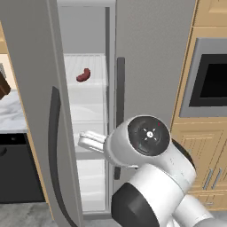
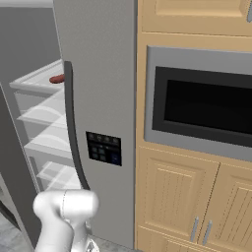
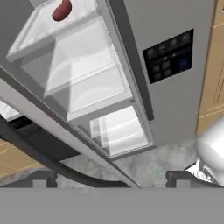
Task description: Move the hot dog bun to the plate on the dining table and place the condiment next to that plate. Then navigate to the fridge and take the sausage and place it on the plate as well.
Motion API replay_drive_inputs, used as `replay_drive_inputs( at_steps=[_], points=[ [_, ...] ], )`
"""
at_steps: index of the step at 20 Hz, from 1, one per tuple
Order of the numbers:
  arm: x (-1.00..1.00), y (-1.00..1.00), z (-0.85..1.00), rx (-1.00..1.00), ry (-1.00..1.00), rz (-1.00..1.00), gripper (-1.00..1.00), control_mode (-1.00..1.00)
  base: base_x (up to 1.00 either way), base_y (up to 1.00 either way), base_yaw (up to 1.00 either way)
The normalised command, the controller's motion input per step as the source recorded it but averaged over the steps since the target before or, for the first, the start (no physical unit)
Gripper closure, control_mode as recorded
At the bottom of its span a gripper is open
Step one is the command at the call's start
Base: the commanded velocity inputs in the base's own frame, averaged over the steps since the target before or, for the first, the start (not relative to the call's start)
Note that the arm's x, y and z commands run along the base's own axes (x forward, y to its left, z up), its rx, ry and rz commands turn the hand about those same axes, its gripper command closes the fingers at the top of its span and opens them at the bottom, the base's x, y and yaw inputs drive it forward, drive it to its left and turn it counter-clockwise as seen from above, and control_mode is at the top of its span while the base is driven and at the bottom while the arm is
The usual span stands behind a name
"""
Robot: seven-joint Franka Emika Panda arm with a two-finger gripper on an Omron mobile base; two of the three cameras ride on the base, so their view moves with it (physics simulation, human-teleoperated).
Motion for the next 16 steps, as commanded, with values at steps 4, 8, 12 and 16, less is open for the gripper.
replay_drive_inputs(
  at_steps=[4,8,12,16],
  points=[
    [0.72,-1.0,0.09,0.68,0.36,0.1,-1.0,-1.0,0.0,0.0,0.0],
    [1.0,-0.6,-0.05,0.59,0.33,0.16,-1.0,-1.0,0.0,0.0,0.0],
    [1.0,0.12,-0.38,0.32,0.19,0.18,-1.0,-1.0,0.0,0.0,0.0],
    [1.0,0.79,-0.44,0.14,0.14,0.14,-1.0,-1.0,0.0,0.0,0.0]
  ],
)
